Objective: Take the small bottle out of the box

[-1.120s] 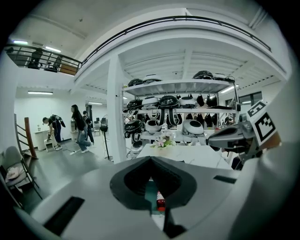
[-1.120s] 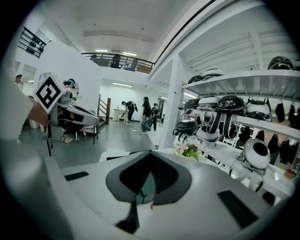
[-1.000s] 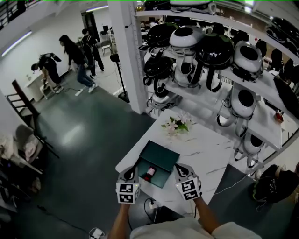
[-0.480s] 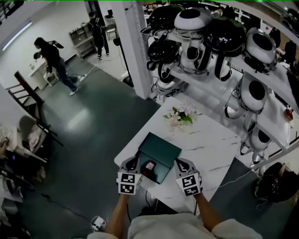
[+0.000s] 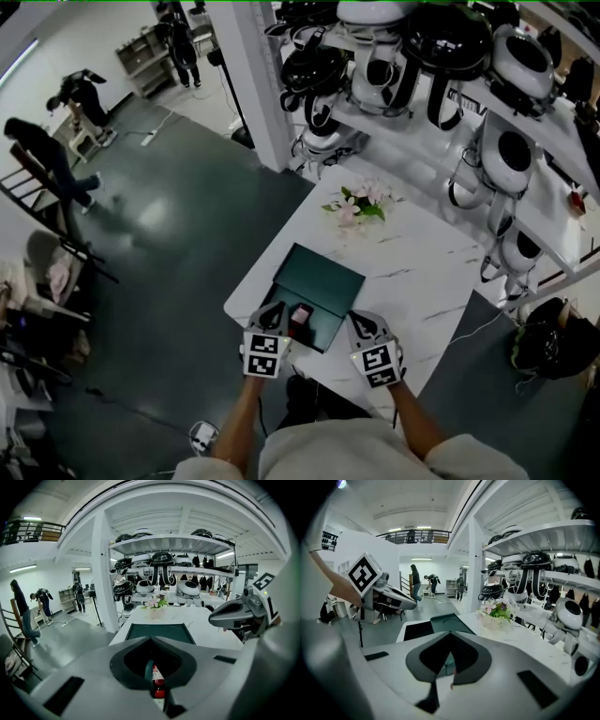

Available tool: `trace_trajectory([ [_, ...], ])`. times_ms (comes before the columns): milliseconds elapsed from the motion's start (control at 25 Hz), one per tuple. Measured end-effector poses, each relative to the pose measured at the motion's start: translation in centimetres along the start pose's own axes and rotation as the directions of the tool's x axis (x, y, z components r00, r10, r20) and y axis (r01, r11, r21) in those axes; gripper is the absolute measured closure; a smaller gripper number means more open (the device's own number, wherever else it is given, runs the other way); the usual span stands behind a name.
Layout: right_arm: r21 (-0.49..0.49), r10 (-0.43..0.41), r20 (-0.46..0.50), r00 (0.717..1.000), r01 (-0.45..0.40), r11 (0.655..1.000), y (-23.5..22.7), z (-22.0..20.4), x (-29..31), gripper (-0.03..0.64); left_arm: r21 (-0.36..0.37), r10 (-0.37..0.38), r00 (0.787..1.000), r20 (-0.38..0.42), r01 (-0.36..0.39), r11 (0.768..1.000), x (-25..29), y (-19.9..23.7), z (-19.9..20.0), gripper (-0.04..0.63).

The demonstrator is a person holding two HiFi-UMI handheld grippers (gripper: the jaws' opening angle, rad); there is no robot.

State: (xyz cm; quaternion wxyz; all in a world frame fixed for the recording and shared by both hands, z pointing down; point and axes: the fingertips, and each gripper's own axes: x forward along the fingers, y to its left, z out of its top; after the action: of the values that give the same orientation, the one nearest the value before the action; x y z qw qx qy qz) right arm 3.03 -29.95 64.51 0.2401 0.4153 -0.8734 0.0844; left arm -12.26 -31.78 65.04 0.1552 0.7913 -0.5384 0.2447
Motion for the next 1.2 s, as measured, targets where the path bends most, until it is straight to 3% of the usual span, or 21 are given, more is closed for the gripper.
trace_trajectory([
  [600,0.038,-0.021,-0.09,0.996,0.024,0.999,1.8,-3.5,1.9,0.595,-0.024,-0.085,0.989,-0.123,0.083,0.996,2.4,-0.3,-6.7,0.577],
  [1000,0.06,-0.014,-0.123,0.992,0.022,0.998,1.5,-5.3,2.5,0.595,0.026,-0.135,0.968,-0.211,0.144,0.989,4.1,-1.7,-9.3,0.574],
  [1200,0.068,-0.017,-0.125,0.992,0.026,0.997,0.8,-5.3,2.6,0.595,0.003,-0.182,0.948,-0.263,0.189,0.982,5.3,-2.4,-9.7,0.422],
])
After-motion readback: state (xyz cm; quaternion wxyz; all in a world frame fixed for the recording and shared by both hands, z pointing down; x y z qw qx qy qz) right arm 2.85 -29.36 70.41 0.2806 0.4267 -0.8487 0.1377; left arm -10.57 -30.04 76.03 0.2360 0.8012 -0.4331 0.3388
